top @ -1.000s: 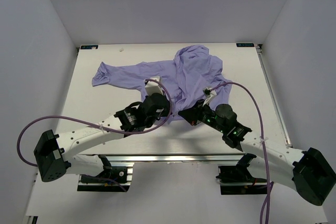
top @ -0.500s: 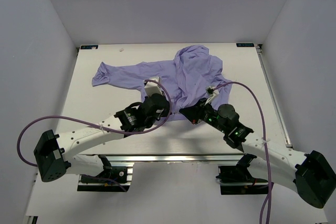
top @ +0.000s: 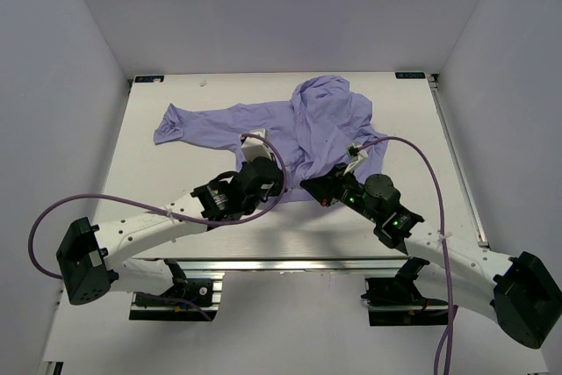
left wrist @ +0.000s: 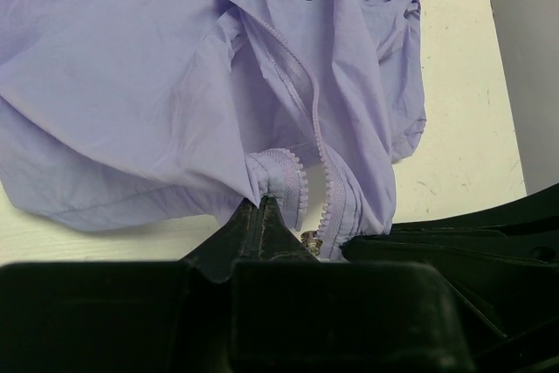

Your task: Zip up the jacket

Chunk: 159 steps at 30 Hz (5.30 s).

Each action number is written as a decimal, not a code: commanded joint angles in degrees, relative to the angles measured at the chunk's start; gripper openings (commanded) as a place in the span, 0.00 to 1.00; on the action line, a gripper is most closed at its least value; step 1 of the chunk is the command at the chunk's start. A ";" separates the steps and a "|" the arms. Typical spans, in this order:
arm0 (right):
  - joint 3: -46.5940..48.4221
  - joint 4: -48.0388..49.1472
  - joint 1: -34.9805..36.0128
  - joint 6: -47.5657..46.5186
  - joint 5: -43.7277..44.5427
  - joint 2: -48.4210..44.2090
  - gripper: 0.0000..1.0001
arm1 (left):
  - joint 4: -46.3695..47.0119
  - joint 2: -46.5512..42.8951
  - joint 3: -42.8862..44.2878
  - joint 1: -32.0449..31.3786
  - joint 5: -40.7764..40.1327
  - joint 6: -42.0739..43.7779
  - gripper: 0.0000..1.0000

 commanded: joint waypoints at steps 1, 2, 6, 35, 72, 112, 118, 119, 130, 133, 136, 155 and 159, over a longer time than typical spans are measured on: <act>0.68 4.61 -0.10 0.28 0.50 0.01 0.00 | 0.45 -1.90 -0.52 0.34 -0.15 -0.30 0.00; 0.77 4.61 -0.19 0.28 0.32 0.19 0.00 | 0.54 -1.81 -0.52 0.34 -0.15 -0.30 0.00; 0.33 5.49 -0.19 1.07 0.41 0.37 0.00 | 0.54 -1.64 -0.34 0.34 -0.06 -0.30 0.00; -0.72 9.79 -0.19 3.88 2.69 2.56 0.00 | 0.80 -2.43 -0.87 0.34 0.55 -0.83 0.00; -4.15 14.98 1.13 7.05 1.29 2.56 0.00 | 0.10 -4.54 -2.01 0.34 -0.86 -4.87 0.00; -3.19 18.94 1.13 7.49 1.29 3.27 0.00 | 0.62 -2.43 -1.75 0.34 0.37 -3.91 0.00; -2.40 18.94 1.13 6.96 1.02 3.44 0.00 | 0.71 -2.34 -1.66 0.34 0.29 -3.73 0.00; -2.31 18.68 1.13 6.87 1.02 3.36 0.00 | 0.71 -2.34 -1.66 0.34 0.29 -3.64 0.00; -1.61 18.67 1.04 6.78 1.55 4.67 0.00 | 1.24 -2.78 -1.83 0.34 0.38 -3.12 0.00; -1.60 19.20 1.13 6.87 1.73 4.94 0.00 | 1.59 -3.22 -2.19 0.34 0.55 -3.03 0.00; -1.78 20.25 1.13 7.22 2.08 5.11 0.00 | 1.94 -3.48 -2.54 0.34 0.90 -2.94 0.00; -1.60 23.06 1.04 7.31 4.46 7.04 0.00 | 8.44 -7.78 -7.28 0.34 6.08 0.74 0.00; -1.43 23.07 1.04 6.87 4.89 6.96 0.00 | 11.07 -9.37 -9.21 0.42 9.32 3.11 0.00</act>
